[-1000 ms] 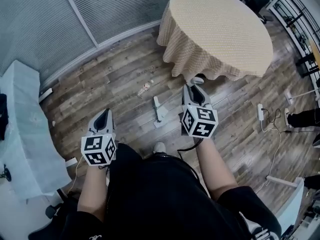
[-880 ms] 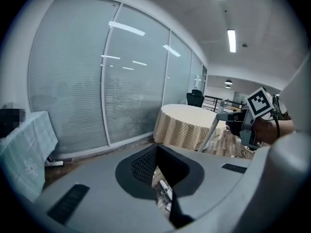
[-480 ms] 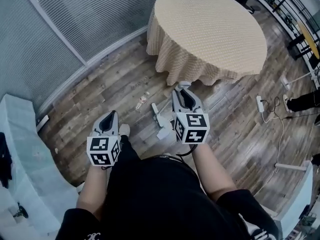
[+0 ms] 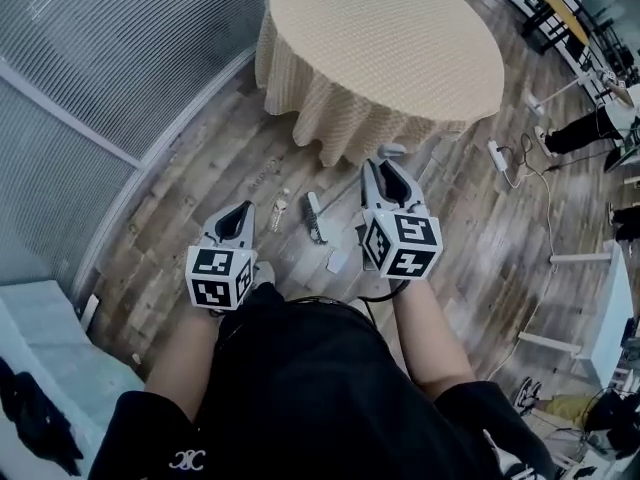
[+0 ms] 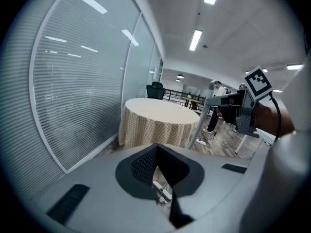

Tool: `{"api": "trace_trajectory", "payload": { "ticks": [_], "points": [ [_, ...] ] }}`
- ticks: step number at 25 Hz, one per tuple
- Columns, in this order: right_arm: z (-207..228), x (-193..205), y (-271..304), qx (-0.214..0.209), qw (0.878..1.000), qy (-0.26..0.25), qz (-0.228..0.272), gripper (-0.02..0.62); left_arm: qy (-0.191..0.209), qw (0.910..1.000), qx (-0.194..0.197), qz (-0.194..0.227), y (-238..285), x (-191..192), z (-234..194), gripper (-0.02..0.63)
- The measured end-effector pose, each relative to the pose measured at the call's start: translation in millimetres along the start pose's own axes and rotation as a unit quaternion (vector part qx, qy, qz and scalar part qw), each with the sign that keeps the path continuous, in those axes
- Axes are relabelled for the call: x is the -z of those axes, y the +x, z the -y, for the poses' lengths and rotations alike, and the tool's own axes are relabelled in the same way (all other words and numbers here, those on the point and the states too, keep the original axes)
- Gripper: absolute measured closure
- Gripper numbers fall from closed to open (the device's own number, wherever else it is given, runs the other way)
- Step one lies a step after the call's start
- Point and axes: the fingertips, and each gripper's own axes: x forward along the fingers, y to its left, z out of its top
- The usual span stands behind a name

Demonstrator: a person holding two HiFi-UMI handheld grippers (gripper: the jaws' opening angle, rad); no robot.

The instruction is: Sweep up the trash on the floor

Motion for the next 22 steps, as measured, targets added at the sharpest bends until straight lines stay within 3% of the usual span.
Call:
{"api": "trace_trajectory", "payload": {
  "ticks": [6,14,17,22],
  "points": [
    [-38.1,-34.4,21.0,0.025,1.0,0.004,0.014,0.495,0.026,0.9984,0.05,-0.002,8.9,-9.7,-24.3,0.612],
    [-85.6,-42.5,67.1,0.036,0.998,0.046,-0.007,0.495,0.019,0.999,0.039,0.012,-8.9,-17.5,-62.2,0.612],
    [-96.8,-15.0,85.9,0.057,0.997,0.045,-0.03,0.497,0.011,0.9994,0.033,0.008,-17.2,-11.6,-77.2,0.612],
    [-100.2,74.6,111.0,0.084,0.994,0.038,-0.057,0.495,0.008,0.9996,0.026,0.004,-25.8,-1.2,-94.1,0.612]
  ]
}}
